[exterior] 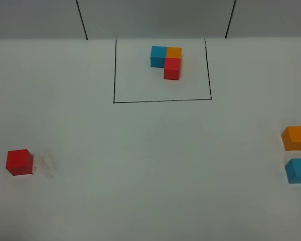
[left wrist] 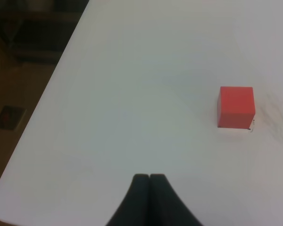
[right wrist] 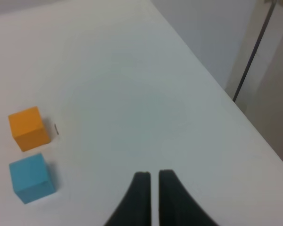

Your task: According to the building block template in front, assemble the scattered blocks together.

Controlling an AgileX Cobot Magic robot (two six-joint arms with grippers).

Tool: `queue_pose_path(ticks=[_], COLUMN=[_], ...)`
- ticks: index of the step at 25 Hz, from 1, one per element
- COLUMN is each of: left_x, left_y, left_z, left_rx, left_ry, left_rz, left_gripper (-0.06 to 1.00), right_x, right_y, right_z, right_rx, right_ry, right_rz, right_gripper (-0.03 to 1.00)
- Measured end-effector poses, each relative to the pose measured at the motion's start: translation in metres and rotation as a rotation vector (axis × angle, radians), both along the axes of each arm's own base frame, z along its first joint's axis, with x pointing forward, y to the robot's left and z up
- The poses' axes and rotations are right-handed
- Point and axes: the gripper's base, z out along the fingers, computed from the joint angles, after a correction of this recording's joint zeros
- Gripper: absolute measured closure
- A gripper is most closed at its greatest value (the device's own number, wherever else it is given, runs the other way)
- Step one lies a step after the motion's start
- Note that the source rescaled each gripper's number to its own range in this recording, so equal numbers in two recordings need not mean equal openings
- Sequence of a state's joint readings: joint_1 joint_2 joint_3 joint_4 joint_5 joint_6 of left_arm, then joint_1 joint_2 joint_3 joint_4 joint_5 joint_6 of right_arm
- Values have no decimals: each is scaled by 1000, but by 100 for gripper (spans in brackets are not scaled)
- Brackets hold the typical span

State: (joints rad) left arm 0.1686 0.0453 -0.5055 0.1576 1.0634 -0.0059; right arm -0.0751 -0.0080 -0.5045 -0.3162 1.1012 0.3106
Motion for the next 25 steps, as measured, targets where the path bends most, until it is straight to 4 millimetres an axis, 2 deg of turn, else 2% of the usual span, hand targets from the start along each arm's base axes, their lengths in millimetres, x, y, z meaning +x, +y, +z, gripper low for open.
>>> queue_pose_path(ticks=[2, 5, 11, 14, 16, 19, 25], left_x=[0, 0, 0, 0, 0, 0, 4], left_y=[0, 0, 0, 1, 2, 2, 1], left_z=[0, 0, 0, 0, 0, 0, 12], left_rx=[5, 5, 4, 2, 4, 3, -14], left_ry=[2, 1, -2, -4, -4, -5, -10], left_rz=[-3, -3, 3, 15, 22, 25, 13], left_gripper=[89, 74, 18, -1, -5, -5, 6], right_x=[0, 0, 0, 0, 0, 0, 0], right_y=[0, 0, 0, 0, 0, 0, 0], right_z=[0, 0, 0, 0, 0, 0, 0], right_rx=[0, 0, 0, 0, 0, 0, 0], right_ry=[0, 0, 0, 0, 0, 0, 0], right_rz=[0, 0, 0, 0, 0, 0, 0], right_gripper=[97, 97, 97, 97, 97, 97, 97])
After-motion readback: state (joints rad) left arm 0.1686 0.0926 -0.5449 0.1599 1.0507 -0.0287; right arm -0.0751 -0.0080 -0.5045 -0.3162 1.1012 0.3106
